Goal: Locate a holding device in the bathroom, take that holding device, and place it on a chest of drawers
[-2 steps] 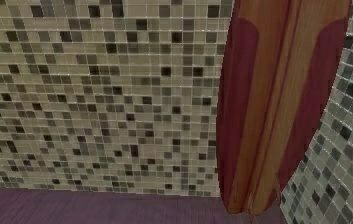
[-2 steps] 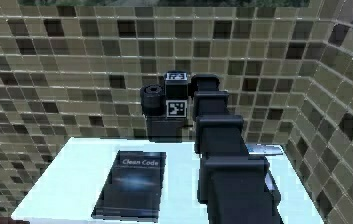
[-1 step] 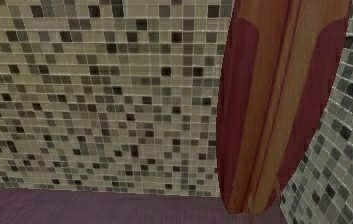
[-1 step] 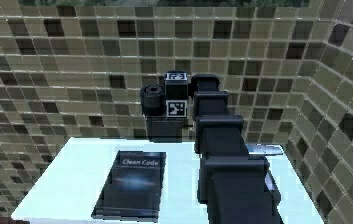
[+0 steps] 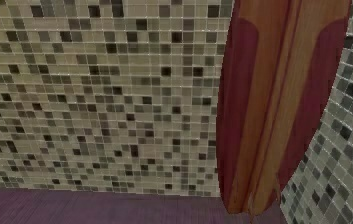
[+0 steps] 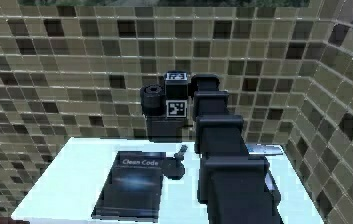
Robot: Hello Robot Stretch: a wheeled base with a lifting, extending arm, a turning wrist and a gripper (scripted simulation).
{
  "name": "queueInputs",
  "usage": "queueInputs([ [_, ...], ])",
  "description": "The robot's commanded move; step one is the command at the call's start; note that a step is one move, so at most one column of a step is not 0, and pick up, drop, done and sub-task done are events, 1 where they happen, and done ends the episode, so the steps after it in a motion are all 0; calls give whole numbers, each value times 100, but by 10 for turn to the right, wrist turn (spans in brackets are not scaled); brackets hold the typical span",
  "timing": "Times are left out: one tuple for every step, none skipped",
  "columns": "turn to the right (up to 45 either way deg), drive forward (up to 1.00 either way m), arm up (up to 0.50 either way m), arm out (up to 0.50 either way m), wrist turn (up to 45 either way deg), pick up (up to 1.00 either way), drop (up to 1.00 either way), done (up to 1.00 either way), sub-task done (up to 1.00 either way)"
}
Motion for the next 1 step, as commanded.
queueInputs([
  [0, 0, 0, -10, 0, 0, 0, 0, 0],
])
